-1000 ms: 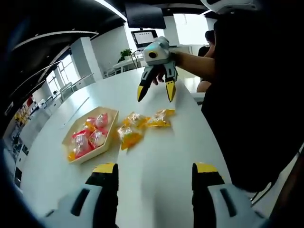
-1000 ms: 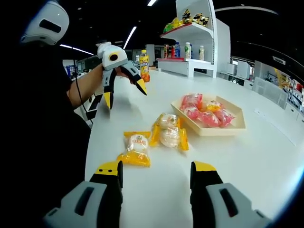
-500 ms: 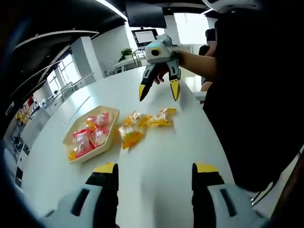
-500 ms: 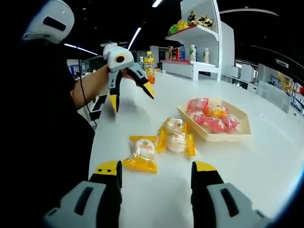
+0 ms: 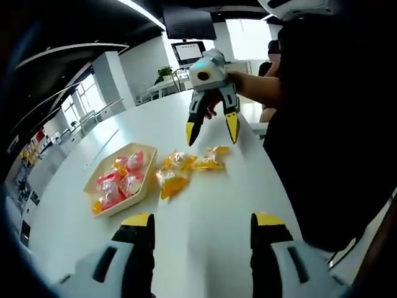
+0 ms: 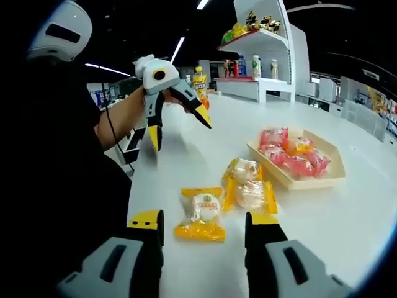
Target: Pick up the marshmallows scattered on the table and place them into the bowl on the table
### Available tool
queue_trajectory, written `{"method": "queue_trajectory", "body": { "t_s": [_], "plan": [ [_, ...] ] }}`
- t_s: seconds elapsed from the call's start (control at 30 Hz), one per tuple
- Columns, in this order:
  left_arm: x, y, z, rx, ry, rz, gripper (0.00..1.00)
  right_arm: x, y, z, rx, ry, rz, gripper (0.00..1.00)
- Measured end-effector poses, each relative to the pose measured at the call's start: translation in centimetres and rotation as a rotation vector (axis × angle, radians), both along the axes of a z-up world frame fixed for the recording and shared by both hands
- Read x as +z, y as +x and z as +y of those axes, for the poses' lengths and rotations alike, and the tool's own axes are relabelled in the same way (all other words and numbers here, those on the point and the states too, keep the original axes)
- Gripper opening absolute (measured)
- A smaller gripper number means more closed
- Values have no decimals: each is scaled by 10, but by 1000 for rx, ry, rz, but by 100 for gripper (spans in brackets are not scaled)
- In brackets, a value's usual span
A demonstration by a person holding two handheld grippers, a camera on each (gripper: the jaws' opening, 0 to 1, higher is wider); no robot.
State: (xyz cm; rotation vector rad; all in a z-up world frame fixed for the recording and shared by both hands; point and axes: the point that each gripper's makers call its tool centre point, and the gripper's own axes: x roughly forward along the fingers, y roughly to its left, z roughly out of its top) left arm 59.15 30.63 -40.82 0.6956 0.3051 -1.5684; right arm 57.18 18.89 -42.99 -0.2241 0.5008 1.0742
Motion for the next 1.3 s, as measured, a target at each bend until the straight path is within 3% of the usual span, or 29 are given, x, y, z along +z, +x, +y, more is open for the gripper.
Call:
{"method": "queue_trajectory", "body": {
  "t_s": [0.23,0.7,1.03,1.3],
  "plan": [
    [-1,-3,-1,-16,-1,-1,60,-2,2,7,-24,4,31,40],
    [1,-2,2,-9,-7,-13,60,-12,3,15,-27,8,69,41],
    [-1,-3,-1,-14,-5,-9,60,-17,8,17,-35,-2,45,40],
    [1,-1,-1,-5,-22,-13,59,-19,11,16,-49,-6,41,34]
  ]
}}
